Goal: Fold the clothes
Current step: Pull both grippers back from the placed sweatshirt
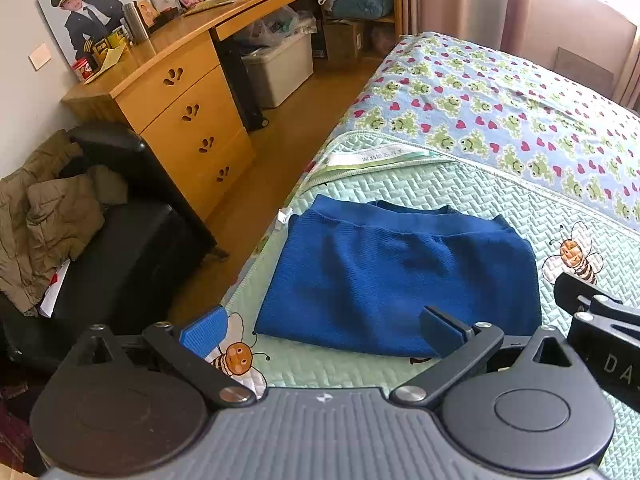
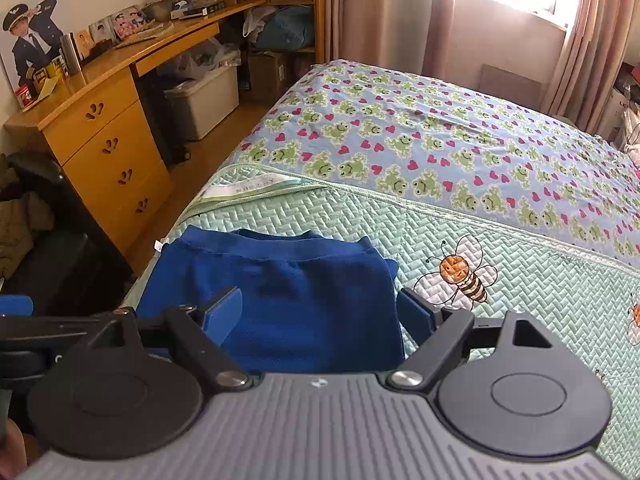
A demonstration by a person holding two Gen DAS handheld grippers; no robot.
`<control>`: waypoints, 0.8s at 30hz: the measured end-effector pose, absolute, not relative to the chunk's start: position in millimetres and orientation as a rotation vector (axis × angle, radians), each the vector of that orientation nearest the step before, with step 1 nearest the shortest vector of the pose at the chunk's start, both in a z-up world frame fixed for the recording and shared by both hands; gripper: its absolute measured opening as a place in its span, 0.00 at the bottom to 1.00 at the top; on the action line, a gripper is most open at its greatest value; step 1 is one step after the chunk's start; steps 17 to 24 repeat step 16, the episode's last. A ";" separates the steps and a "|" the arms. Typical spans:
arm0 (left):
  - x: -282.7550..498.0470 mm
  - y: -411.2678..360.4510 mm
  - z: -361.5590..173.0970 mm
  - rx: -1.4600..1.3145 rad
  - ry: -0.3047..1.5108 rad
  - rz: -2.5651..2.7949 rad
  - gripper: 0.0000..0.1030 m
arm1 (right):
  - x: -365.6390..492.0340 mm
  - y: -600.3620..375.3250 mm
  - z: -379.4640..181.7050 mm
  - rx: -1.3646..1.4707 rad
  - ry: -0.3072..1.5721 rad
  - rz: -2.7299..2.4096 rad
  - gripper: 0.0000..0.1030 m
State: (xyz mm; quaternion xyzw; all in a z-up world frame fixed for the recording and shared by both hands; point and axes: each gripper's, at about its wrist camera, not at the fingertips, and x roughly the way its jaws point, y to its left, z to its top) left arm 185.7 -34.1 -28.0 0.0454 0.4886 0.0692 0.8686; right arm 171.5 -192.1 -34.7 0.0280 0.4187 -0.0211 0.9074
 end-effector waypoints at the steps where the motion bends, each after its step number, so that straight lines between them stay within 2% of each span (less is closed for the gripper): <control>1: 186.3 -33.4 -28.0 0.095 1.019 0.147 0.99 | 171.8 -191.3 -34.9 0.055 0.865 -0.044 0.82; 7: 187.0 -27.7 -31.2 0.076 1.030 0.157 0.99 | 171.3 -185.2 -37.2 0.041 0.876 -0.042 0.82; 12: 180.9 -28.3 -28.2 0.121 0.952 0.188 0.99 | 170.7 -178.8 -38.1 0.033 0.881 -0.029 0.82; 24: 185.3 -22.9 -27.7 0.083 0.973 0.198 0.99 | 170.3 -174.2 -36.9 0.022 0.879 -0.023 0.83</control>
